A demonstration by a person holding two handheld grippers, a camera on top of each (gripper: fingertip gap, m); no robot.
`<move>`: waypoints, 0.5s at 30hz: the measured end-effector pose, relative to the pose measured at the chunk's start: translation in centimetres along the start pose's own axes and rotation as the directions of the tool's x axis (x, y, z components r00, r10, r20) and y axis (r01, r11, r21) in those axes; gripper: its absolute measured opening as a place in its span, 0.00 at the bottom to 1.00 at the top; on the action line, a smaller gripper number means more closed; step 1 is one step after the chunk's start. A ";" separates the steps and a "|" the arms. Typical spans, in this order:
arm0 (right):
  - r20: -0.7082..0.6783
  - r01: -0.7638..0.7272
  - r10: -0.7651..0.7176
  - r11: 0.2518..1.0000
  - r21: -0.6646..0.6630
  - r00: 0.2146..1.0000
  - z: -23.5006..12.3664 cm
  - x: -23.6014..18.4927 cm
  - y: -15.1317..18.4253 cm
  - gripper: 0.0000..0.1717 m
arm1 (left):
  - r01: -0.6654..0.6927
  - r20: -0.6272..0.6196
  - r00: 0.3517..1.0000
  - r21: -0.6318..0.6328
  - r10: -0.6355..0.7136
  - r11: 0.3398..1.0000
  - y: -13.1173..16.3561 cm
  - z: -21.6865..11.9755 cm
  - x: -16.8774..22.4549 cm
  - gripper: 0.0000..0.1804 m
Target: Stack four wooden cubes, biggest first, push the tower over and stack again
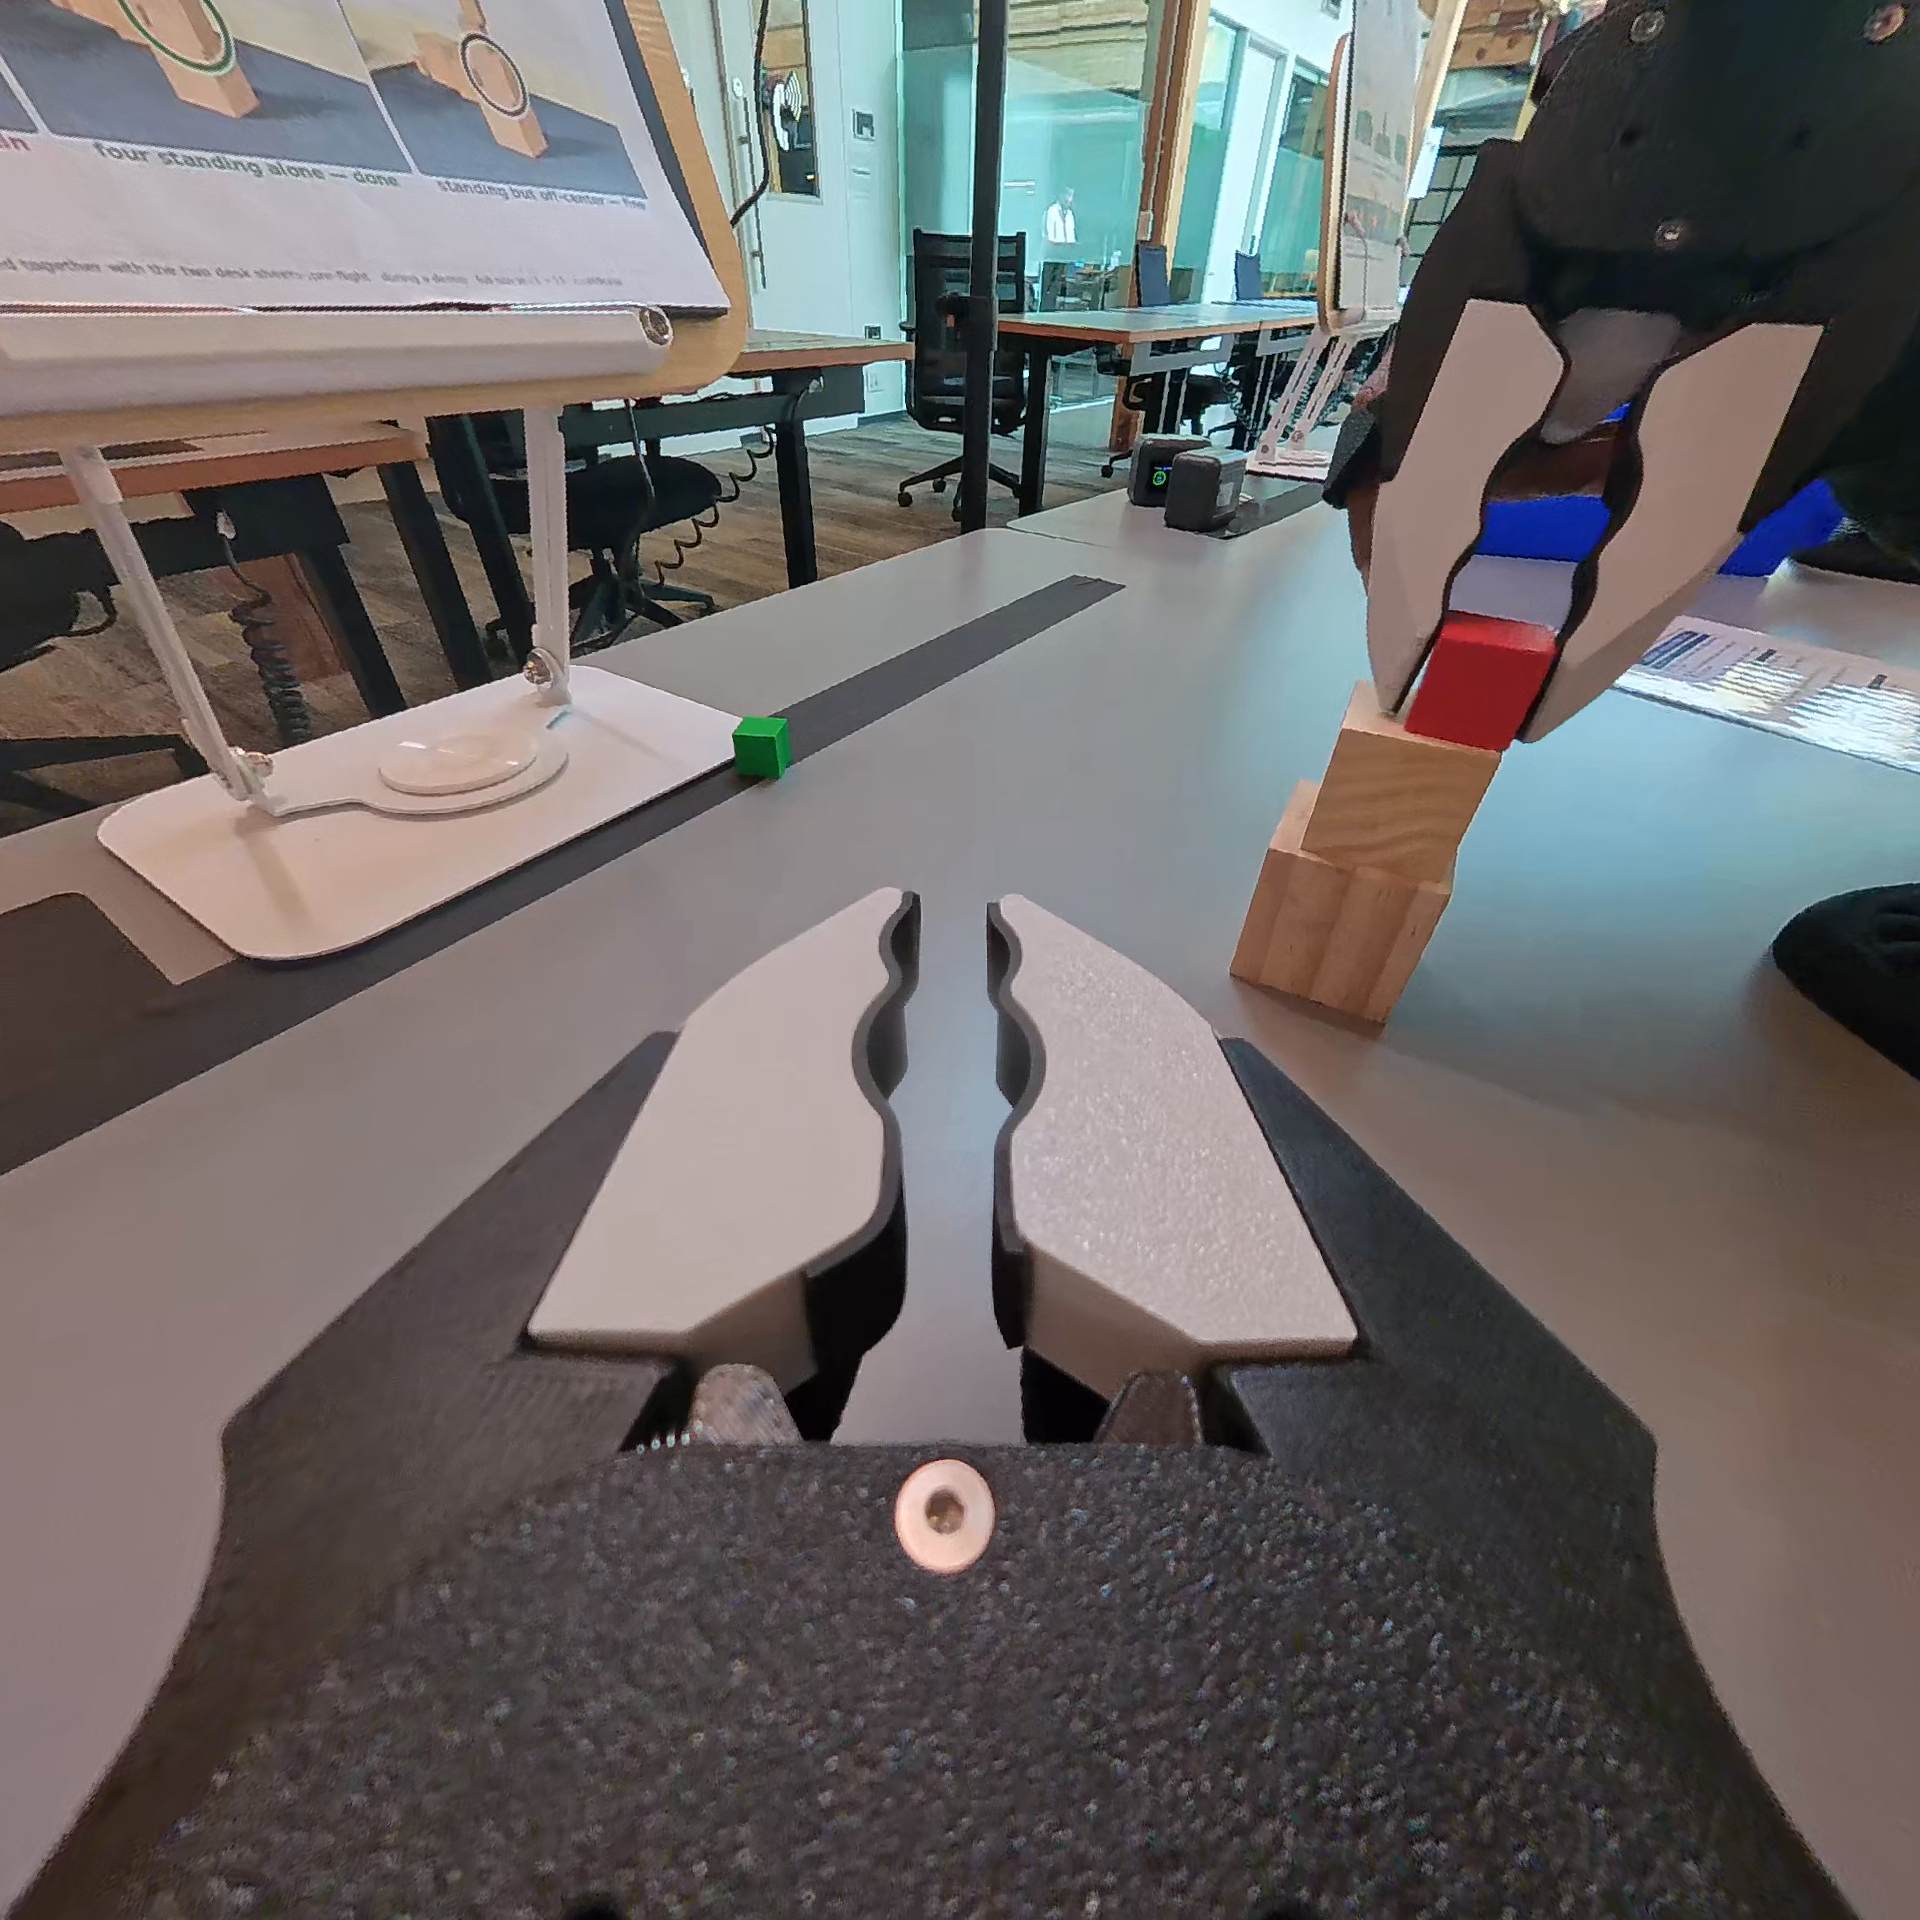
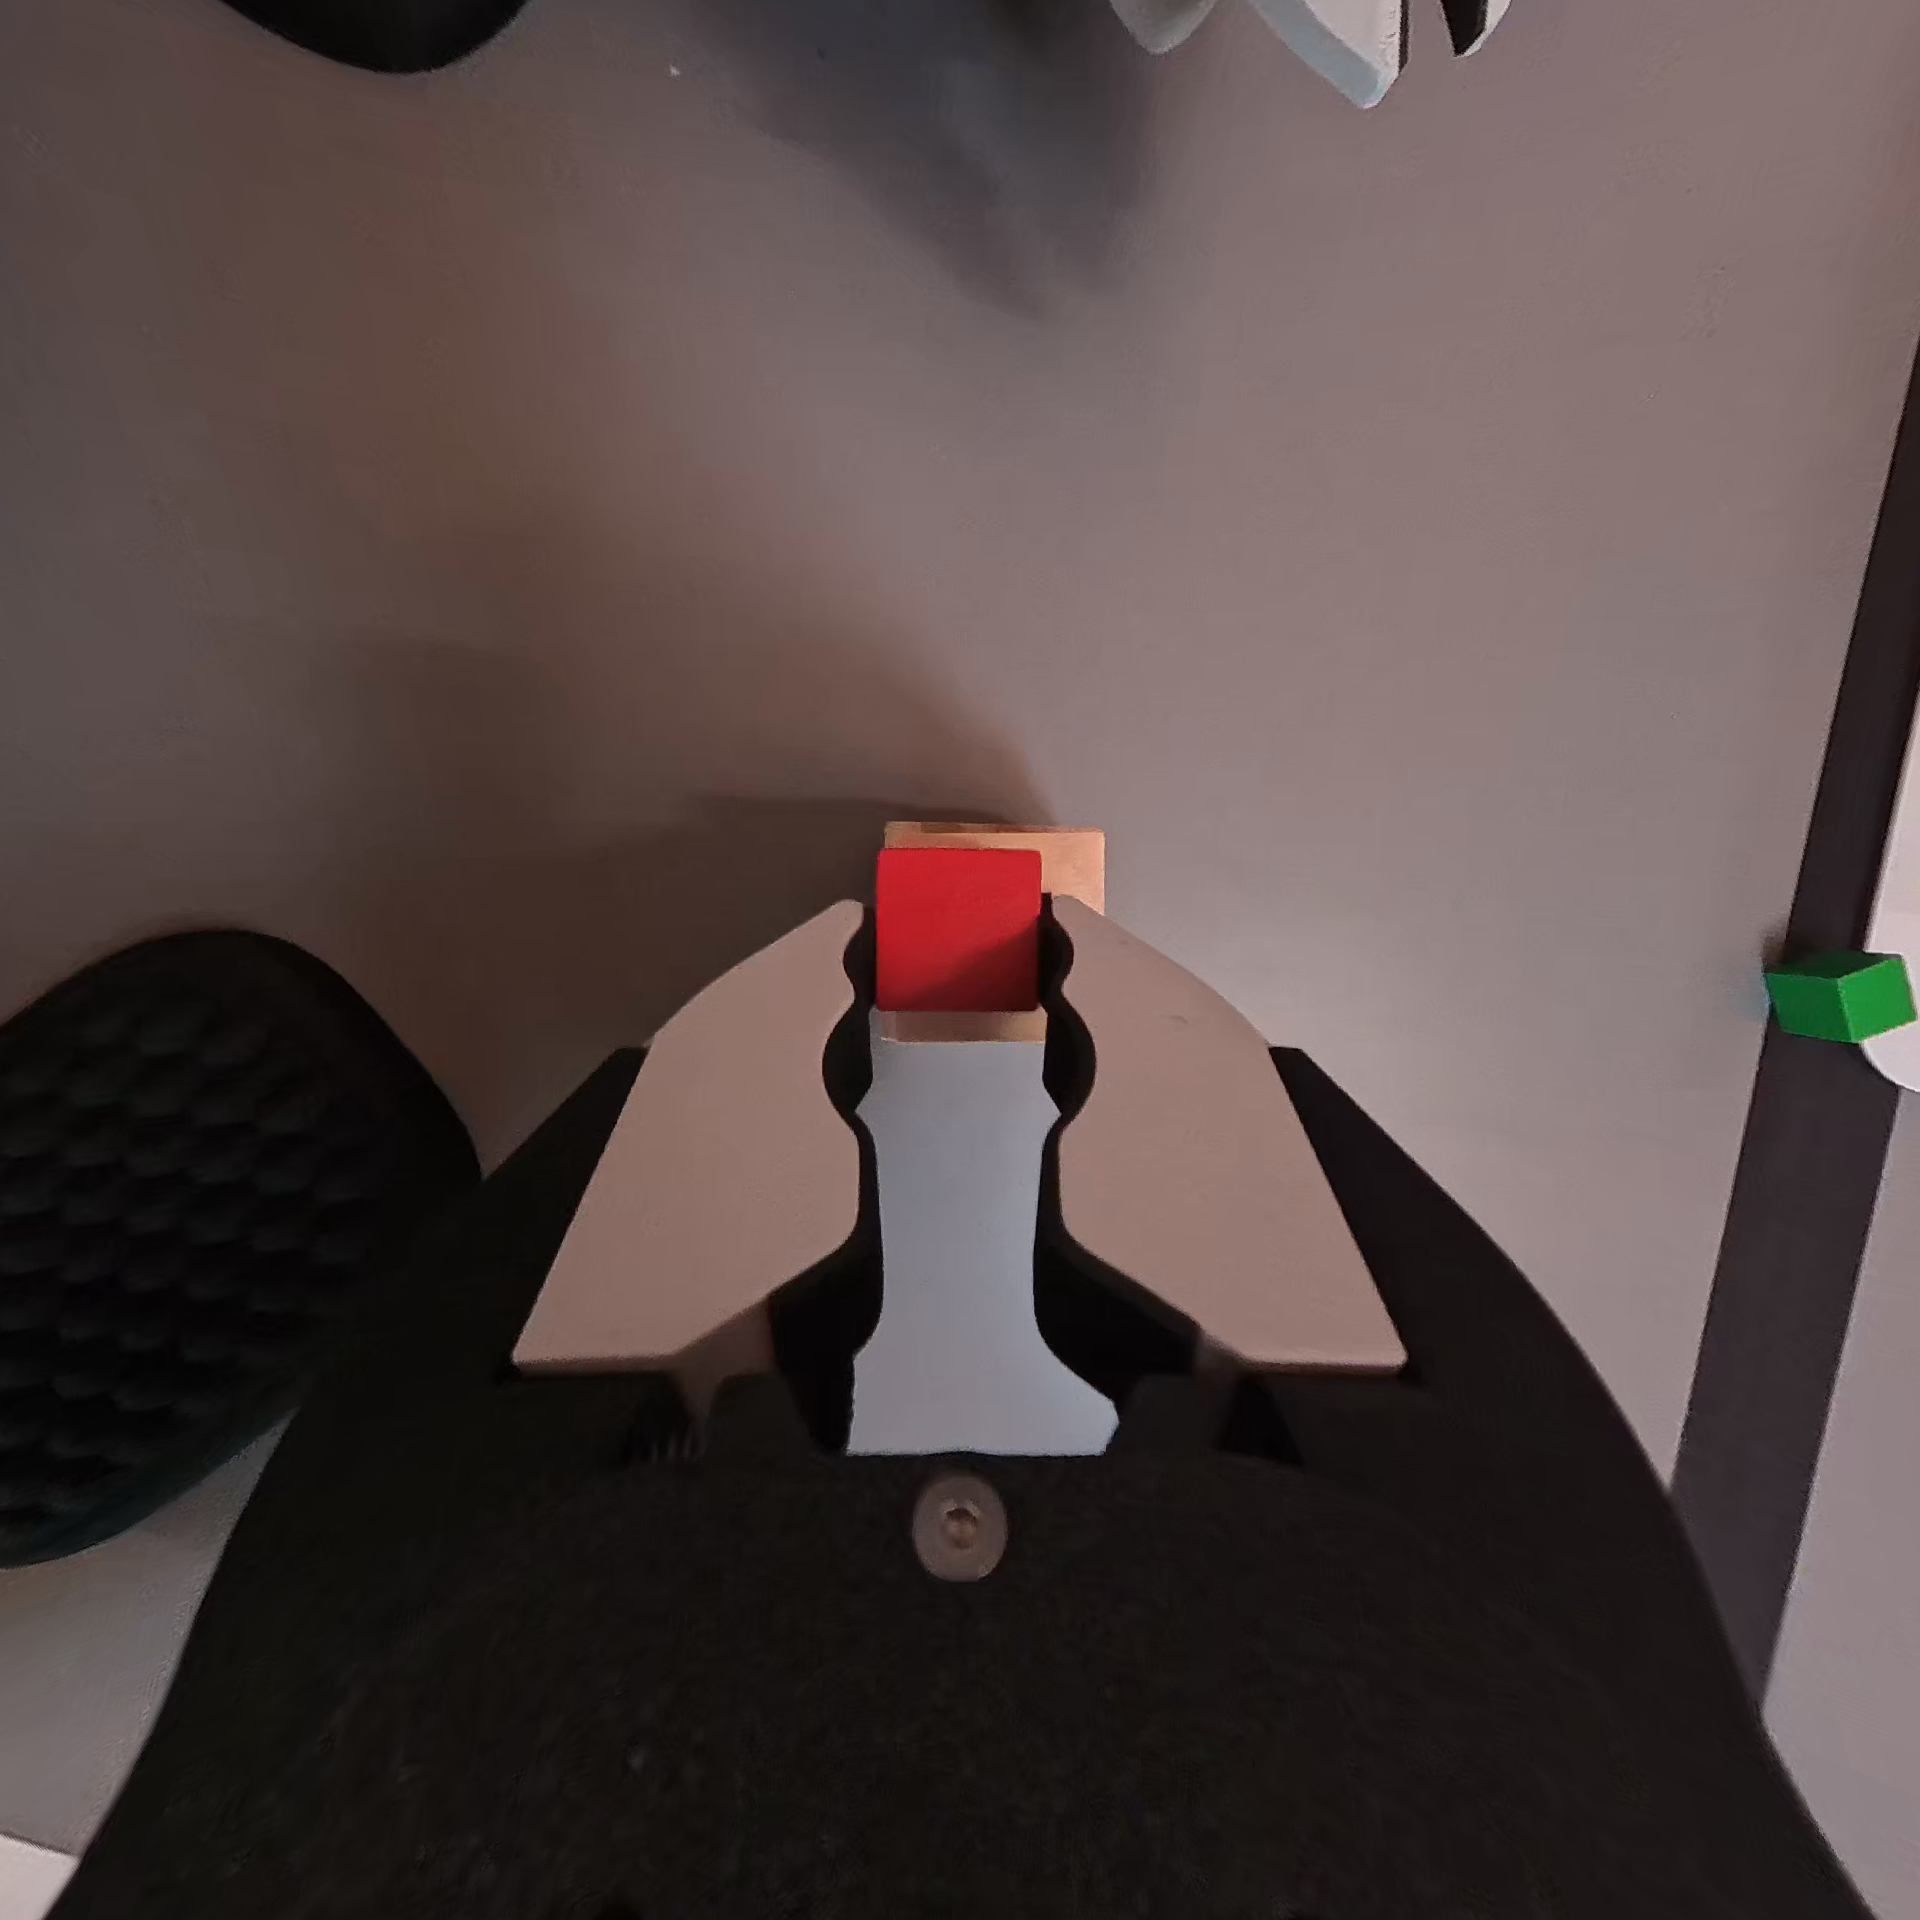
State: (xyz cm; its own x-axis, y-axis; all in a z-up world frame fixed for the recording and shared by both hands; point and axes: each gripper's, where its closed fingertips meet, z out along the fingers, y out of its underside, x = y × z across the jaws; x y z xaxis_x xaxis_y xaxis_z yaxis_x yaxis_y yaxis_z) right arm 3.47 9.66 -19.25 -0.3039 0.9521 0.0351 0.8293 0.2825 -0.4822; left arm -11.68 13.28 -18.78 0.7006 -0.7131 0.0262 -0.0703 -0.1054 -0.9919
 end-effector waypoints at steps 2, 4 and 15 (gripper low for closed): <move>0.000 0.008 -0.008 1.000 -0.008 1.000 0.0 0.1 0.1 0.17 | -0.001 -0.002 1.000 -0.001 0.001 1.000 0.0 0.0 0.0 0.07; -0.003 0.020 -0.020 1.000 -0.018 1.000 -0.1 0.2 0.2 0.17 | -0.004 -0.004 1.000 -0.002 0.004 1.000 0.0 0.1 0.1 0.07; 0.001 0.044 -0.044 0.999 -0.026 0.999 -0.2 0.2 0.3 0.17 | -0.005 -0.008 1.000 0.001 0.005 1.000 -0.2 0.0 0.2 0.07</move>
State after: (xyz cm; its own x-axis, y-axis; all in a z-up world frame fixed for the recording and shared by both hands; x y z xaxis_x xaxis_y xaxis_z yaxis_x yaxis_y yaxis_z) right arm 3.74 10.00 -19.24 -0.3407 0.9386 0.0550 0.8271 0.3270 -0.4570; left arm -11.48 13.18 -18.61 0.6949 -0.7188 0.0217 -0.0731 -0.1005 -0.9922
